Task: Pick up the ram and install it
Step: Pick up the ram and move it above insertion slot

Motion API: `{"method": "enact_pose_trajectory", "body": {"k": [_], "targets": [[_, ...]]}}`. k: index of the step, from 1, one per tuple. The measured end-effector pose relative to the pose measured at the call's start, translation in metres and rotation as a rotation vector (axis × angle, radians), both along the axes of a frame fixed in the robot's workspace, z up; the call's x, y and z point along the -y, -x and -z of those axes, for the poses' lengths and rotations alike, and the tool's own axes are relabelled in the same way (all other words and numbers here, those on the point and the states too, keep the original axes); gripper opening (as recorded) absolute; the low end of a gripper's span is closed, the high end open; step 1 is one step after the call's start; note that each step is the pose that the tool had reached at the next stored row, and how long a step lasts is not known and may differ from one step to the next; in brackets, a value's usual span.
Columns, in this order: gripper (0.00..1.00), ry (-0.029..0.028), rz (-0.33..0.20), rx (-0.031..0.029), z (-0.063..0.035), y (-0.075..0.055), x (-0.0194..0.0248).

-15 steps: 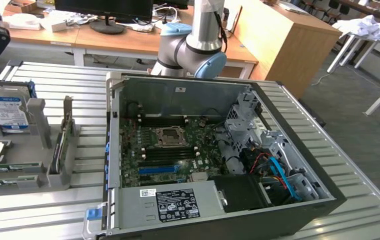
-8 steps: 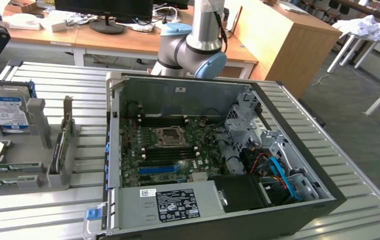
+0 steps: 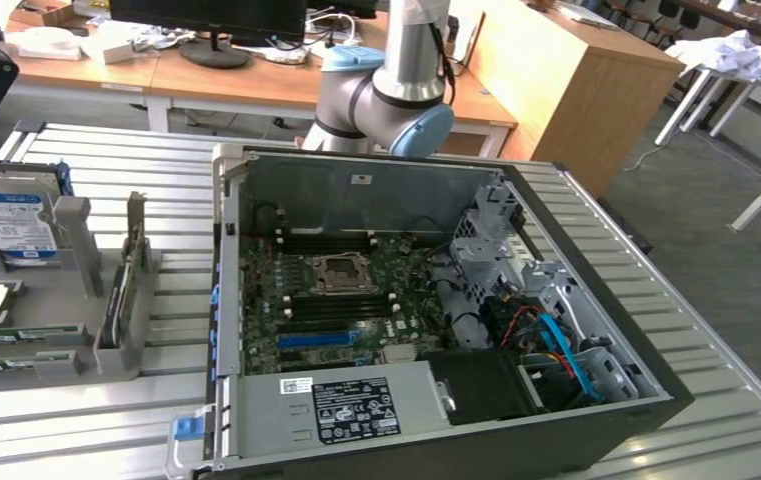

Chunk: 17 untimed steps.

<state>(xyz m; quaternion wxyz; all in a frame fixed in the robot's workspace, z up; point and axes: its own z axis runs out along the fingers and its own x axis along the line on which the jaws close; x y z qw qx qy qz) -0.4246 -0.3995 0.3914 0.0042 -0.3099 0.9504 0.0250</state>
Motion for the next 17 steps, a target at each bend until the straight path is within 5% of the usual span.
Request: {"method": "enact_pose_trajectory", "body": {"k": [17], "targets": [[0.11, 0.0, -0.31, 0.0, 0.0005, 0.0, 0.0]]}}
